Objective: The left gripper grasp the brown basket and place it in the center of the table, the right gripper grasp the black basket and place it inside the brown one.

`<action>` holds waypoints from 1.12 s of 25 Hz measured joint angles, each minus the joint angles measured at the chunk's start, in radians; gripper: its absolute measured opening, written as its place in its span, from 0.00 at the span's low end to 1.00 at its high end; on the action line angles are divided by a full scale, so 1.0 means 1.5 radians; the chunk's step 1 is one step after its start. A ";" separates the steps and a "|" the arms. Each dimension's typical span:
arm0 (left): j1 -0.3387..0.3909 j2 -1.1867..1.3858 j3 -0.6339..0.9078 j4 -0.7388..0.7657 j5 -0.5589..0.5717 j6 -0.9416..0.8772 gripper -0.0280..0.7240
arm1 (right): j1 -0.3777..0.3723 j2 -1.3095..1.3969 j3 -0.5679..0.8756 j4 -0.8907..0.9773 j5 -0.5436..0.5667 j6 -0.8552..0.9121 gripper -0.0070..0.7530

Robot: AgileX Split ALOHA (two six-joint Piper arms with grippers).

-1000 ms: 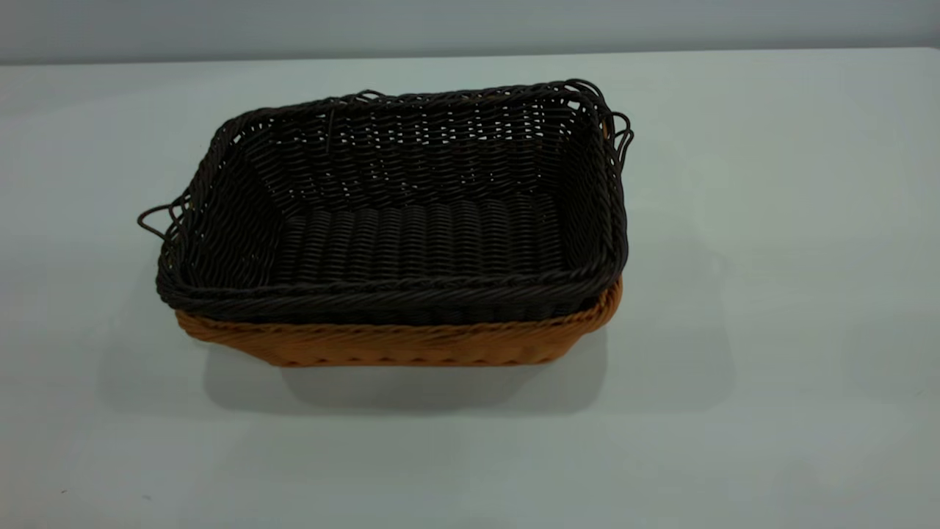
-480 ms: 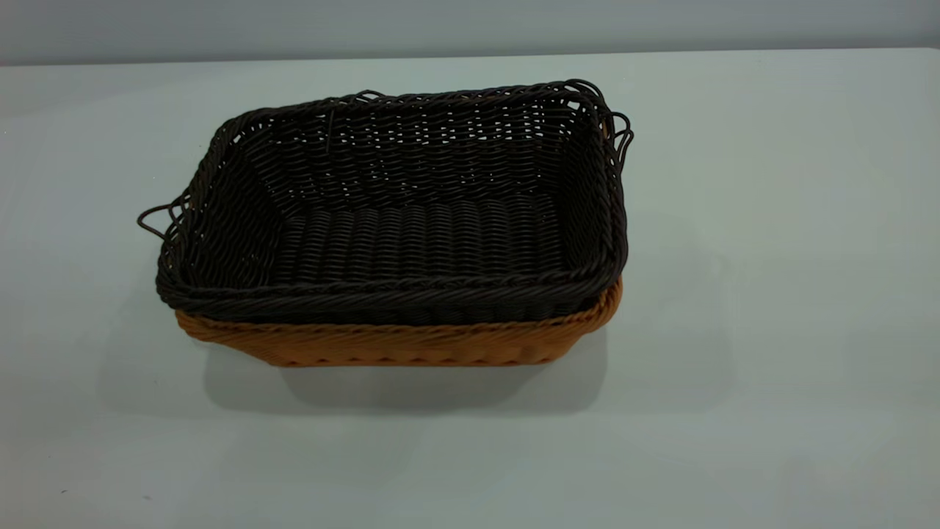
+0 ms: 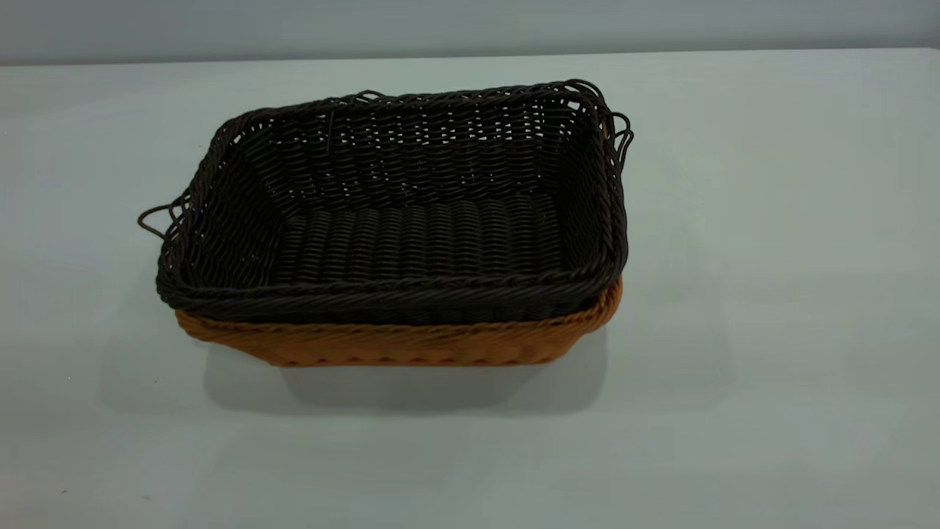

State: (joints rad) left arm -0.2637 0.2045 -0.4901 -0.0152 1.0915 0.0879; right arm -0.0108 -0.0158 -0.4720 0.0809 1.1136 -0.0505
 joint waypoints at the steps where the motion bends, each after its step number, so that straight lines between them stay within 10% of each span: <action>1: 0.019 -0.015 0.000 0.000 0.000 0.000 0.64 | 0.000 0.000 0.000 0.000 0.000 0.000 0.71; 10: 0.154 -0.148 0.000 0.000 0.013 0.000 0.64 | 0.012 0.000 0.000 0.000 0.000 0.000 0.70; 28: 0.161 -0.149 0.000 0.000 0.013 0.002 0.64 | 0.027 0.000 0.000 -0.001 0.000 -0.001 0.59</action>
State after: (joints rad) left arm -0.0227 -0.0193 -0.4901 -0.0152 1.1110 0.0906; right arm 0.0303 -0.0158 -0.4720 0.0791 1.1136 -0.0514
